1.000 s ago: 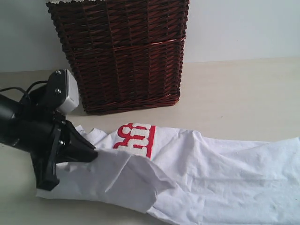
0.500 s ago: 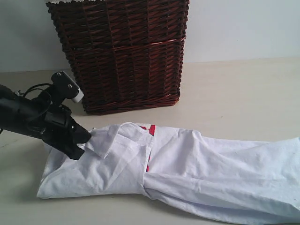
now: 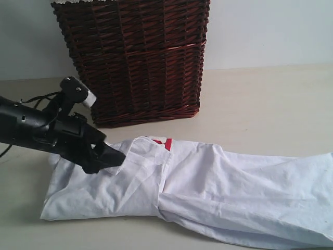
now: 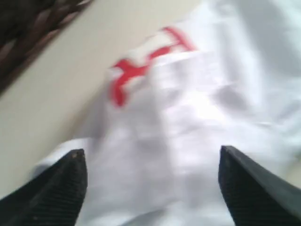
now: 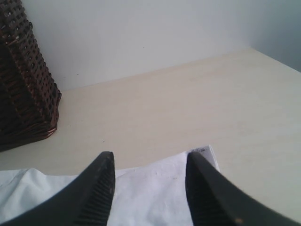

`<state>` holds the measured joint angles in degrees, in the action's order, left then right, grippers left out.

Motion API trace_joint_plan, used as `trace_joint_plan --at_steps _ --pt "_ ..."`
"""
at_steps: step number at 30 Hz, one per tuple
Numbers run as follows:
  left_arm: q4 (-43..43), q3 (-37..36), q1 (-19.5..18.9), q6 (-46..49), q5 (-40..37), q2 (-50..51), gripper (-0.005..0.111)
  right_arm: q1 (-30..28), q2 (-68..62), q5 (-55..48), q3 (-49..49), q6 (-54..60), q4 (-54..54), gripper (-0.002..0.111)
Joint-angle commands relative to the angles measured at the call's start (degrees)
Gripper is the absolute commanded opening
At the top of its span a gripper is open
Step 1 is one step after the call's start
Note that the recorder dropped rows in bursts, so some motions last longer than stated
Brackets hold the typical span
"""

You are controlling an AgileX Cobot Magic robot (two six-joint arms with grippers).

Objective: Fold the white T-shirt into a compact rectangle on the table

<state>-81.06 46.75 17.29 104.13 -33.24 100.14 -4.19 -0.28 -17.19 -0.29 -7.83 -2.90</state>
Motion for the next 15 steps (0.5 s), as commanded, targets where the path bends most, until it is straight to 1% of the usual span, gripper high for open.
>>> trace_joint_plan --at_steps 1,2,4,5,6,13,15 --pt "1.21 -0.84 1.99 4.71 -12.62 -2.15 0.059 0.19 0.28 0.84 0.29 0.48 -0.01 0.046" --pt "-0.03 -0.84 3.04 6.99 -8.46 -1.75 0.056 0.19 0.28 0.84 0.29 0.48 -0.01 0.046" --pt "-3.92 -0.73 4.75 12.06 0.21 -0.54 0.055 0.19 0.28 0.84 0.29 0.48 -0.01 0.046" --pt "-6.47 -0.73 5.54 16.27 2.49 0.25 0.055 0.19 0.28 0.84 0.29 0.48 -0.01 0.046" --pt "-6.88 -0.45 6.05 16.07 3.62 0.88 0.055 0.19 0.28 0.84 0.29 0.48 -0.01 0.046" --pt "-7.69 2.48 9.19 16.07 3.61 5.39 0.055 0.19 0.28 0.84 0.29 0.48 -0.01 0.046" --pt "-8.98 3.66 10.16 16.07 6.32 6.05 0.055 0.19 0.28 0.84 0.29 0.48 -0.01 0.046"
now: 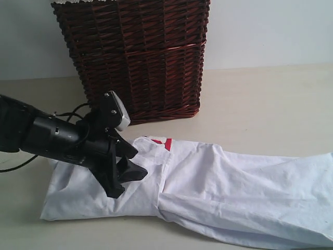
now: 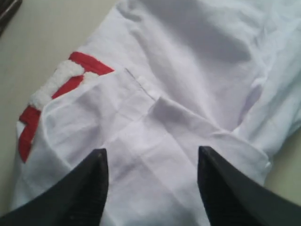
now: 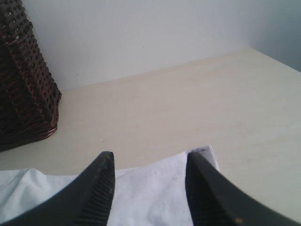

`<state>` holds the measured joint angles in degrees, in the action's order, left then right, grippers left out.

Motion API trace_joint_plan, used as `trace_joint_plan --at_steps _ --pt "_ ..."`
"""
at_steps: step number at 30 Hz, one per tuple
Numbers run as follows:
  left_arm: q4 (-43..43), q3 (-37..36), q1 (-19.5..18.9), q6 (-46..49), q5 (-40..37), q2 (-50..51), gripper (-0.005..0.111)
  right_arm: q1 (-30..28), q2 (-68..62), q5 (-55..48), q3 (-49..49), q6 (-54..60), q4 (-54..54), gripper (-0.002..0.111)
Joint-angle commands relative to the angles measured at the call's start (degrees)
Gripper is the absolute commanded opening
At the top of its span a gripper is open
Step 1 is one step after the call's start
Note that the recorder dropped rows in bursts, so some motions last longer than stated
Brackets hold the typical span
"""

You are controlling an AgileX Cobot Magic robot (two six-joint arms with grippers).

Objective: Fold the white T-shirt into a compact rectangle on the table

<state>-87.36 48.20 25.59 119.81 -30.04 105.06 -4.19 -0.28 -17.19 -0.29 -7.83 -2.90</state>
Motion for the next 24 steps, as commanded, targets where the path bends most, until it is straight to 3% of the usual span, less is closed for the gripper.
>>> trace_joint_plan --at_steps 1,5,11,19,24 --pt "-3.55 2.67 2.18 0.39 5.49 1.29 0.055 0.19 0.28 0.84 0.29 0.48 -0.01 0.046" --pt "-4.03 4.78 3.08 0.39 19.89 1.52 0.055 0.19 0.28 0.84 0.29 0.48 -0.01 0.046" --pt "1.26 5.31 2.97 0.39 35.62 1.52 0.055 0.19 0.28 0.84 0.29 0.48 -0.01 0.046" --pt "-3.74 5.21 2.97 -0.33 43.68 0.34 0.055 0.19 0.28 0.84 0.29 0.48 -0.01 0.046" --pt "-9.0 1.33 2.86 0.22 44.75 -6.64 0.055 0.19 0.28 0.84 0.29 0.48 -0.01 0.046"
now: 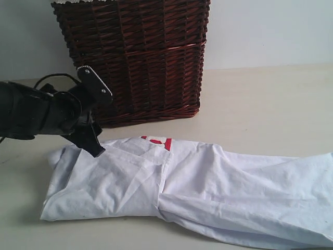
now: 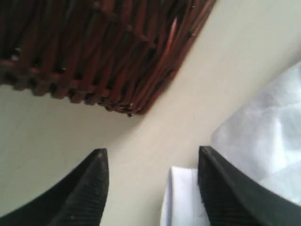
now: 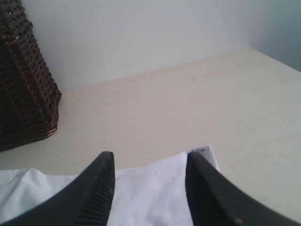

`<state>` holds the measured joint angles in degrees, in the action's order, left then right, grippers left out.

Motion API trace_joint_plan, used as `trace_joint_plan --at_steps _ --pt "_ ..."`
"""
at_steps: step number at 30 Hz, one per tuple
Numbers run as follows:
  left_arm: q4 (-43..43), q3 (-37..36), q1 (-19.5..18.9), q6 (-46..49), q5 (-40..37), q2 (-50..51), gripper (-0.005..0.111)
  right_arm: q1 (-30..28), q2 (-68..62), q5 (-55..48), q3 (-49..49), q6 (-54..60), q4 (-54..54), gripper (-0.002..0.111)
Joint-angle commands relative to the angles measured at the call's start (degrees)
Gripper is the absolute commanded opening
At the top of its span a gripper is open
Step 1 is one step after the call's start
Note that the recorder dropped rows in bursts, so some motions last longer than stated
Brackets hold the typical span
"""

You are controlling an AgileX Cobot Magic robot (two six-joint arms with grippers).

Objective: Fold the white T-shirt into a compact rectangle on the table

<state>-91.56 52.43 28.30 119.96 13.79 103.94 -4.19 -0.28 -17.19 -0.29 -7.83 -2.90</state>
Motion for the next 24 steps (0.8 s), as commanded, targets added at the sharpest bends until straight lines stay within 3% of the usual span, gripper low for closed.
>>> trace_joint_plan --at_steps 1,6,9,14,18,20,24 --pt "-5.62 -4.57 0.05 0.08 0.4 -7.26 0.055 0.19 0.28 0.84 0.29 0.48 -0.01 0.046" --pt "-7.58 -12.79 -2.91 0.08 -1.5 -12.97 0.055 0.19 0.28 0.84 0.29 0.48 -0.01 0.046" --pt "-8.39 -17.01 -7.75 -0.47 -2.44 -14.89 0.055 0.19 0.28 0.84 0.29 0.48 -0.01 0.046" --pt "-8.39 -21.59 -20.28 -10.31 -18.81 -15.7 0.05 0.19 0.28 0.84 0.29 0.48 -0.01 0.046" --pt "-8.39 -22.75 -24.46 -16.83 -24.5 -15.7 0.037 0.19 0.28 0.84 0.29 0.48 -0.01 0.046" --pt "-8.17 -23.01 -24.46 -16.94 -27.04 -15.58 0.043 0.19 0.28 0.84 0.29 0.48 -0.01 0.046" --pt "-4.06 -23.12 -24.26 -19.99 -36.14 -15.1 0.072 0.19 0.28 0.84 0.29 0.48 -0.01 0.046"
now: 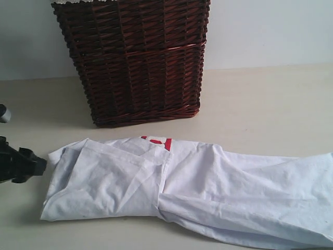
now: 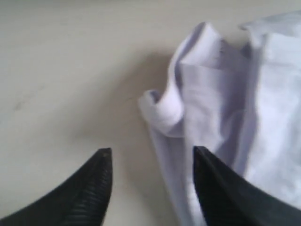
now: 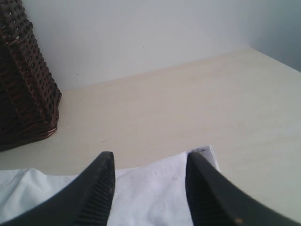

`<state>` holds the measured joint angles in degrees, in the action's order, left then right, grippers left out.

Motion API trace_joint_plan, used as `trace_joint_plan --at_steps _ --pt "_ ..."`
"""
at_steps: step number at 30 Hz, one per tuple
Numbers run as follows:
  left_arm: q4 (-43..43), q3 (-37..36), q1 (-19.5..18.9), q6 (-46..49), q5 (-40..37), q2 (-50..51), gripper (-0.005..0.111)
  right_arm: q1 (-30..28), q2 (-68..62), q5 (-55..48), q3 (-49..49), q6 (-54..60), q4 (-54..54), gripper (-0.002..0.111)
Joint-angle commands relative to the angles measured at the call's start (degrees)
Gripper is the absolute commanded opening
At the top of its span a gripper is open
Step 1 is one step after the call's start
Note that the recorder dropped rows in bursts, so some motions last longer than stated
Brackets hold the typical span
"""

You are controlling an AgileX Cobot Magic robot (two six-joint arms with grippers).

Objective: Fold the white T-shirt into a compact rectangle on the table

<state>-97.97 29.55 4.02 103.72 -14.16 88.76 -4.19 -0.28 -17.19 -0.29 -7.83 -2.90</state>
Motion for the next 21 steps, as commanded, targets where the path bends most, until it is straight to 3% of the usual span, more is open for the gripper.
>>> trace_joint_plan --at_steps 1,5,10,21 --pt "1.97 -0.24 0.01 -4.03 -7.8 0.34 0.075 0.19 0.28 0.84 0.29 0.48 -0.01 0.046" --pt "1.84 -0.24 0.01 -3.49 -1.41 1.6 0.076 0.19 0.28 0.84 0.29 0.48 -0.01 0.046" --pt "1.34 -0.24 0.01 -3.24 -7.93 4.73 0.075 0.19 0.28 0.84 0.29 0.48 -0.01 0.046" --pt "-1.97 0.61 0.01 2.68 -11.15 8.77 0.075 0.19 0.28 0.84 0.29 0.48 -0.01 0.046"
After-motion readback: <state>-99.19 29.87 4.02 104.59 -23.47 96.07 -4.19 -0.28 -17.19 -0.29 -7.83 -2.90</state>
